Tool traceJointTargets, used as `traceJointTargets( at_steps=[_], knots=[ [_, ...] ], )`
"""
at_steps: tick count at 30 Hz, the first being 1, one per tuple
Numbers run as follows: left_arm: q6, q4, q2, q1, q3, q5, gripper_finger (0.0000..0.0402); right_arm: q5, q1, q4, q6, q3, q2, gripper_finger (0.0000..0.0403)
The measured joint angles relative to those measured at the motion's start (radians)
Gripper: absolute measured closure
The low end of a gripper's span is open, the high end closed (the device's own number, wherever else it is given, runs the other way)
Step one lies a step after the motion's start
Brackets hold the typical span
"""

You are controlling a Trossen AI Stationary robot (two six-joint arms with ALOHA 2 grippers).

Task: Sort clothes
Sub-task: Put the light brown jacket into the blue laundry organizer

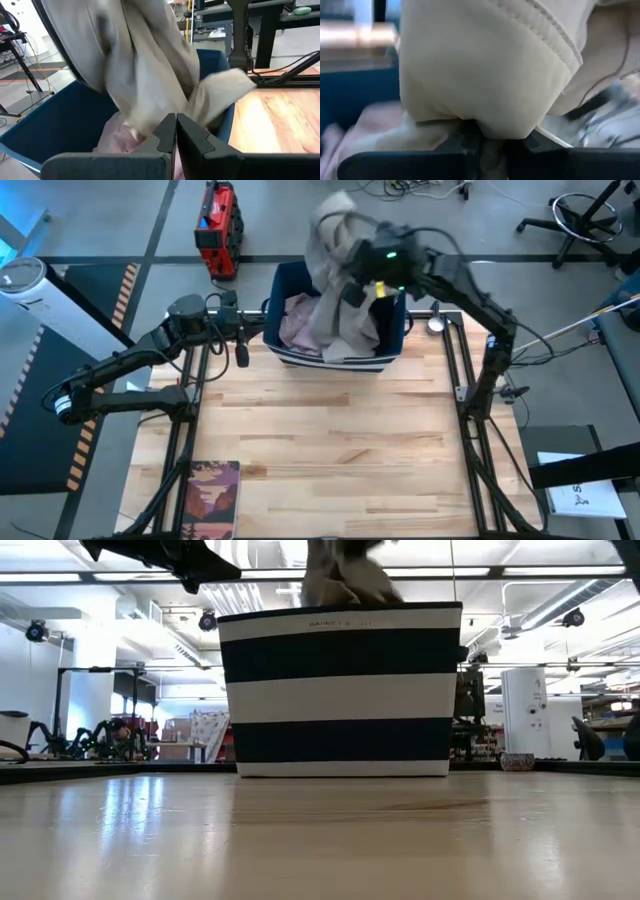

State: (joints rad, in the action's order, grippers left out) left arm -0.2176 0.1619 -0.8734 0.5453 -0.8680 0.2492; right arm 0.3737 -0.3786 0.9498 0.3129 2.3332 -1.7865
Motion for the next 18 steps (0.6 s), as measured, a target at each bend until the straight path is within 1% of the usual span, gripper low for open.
traceJointTargets(
  at_steps=[3, 7, 14, 18],
  knots=[
    [0.0, 0.002, 0.0, 0.0, 0.0, -0.001, 0.0402, -0.065, -0.006, 0.14, -0.054, -0.006, -0.05, 0.0372],
    [-0.001, 0.003, 0.0, 0.0, 0.001, -0.004, 0.0402, -0.159, -0.022, 0.242, -0.068, -0.027, -0.126, 0.0372],
    [0.001, 0.017, 0.003, 0.0, 0.001, -0.004, 0.0402, -0.385, -0.085, 0.313, -0.061, -0.079, -0.246, 0.0372],
    [0.002, 0.024, 0.005, 0.0, 0.001, -0.005, 0.0402, -0.425, -0.114, 0.32, -0.03, -0.132, -0.304, 0.0372]
  ],
)
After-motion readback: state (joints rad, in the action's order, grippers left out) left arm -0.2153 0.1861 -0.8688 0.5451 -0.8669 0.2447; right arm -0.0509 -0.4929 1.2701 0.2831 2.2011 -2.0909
